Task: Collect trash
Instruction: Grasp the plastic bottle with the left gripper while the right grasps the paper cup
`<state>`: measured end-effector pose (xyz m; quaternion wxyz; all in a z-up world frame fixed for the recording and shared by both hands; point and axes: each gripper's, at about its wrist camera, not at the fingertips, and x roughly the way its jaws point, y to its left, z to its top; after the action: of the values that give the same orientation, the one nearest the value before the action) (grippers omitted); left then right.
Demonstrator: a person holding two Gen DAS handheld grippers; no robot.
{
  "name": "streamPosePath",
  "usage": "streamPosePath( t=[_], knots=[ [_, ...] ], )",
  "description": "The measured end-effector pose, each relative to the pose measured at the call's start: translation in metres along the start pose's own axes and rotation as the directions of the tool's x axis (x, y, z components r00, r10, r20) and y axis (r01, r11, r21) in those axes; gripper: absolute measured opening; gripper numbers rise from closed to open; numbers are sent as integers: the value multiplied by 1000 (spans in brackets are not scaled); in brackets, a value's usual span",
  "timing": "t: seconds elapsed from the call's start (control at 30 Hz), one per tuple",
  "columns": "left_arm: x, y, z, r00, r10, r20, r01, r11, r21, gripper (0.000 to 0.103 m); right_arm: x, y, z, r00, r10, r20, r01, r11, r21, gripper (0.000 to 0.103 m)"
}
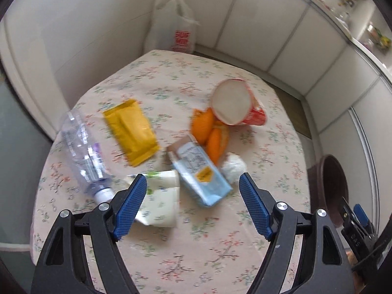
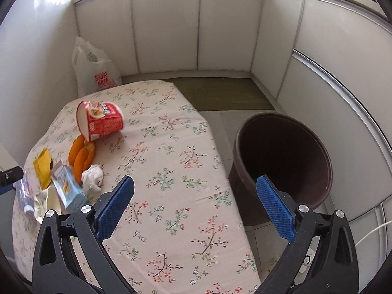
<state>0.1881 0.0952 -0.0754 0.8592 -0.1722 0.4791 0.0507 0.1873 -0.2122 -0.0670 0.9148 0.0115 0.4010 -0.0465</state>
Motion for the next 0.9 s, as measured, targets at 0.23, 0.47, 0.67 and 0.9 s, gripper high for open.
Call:
streamPosePath(
  t=[0.23,0.47,0.67,0.9],
  knots=[
    [20,87,16,984,169,-63,-178,966,-187,76,15,38,-10,998,32,-59,-37,996,-83,96],
    [64,140,28,954,248,-170,-291,902,-319,76,33,50,-14,987,93,-134,-101,994,-51,96],
    [91,157,29,969,147,-198,-218,889,-403,76,48,65,-19,936,283,-210,-281,959,39,96],
    [86,159,33,980,88,-179,-153,908,-390,63,73,104,-32,783,542,-305,-512,840,178,96]
  ],
)
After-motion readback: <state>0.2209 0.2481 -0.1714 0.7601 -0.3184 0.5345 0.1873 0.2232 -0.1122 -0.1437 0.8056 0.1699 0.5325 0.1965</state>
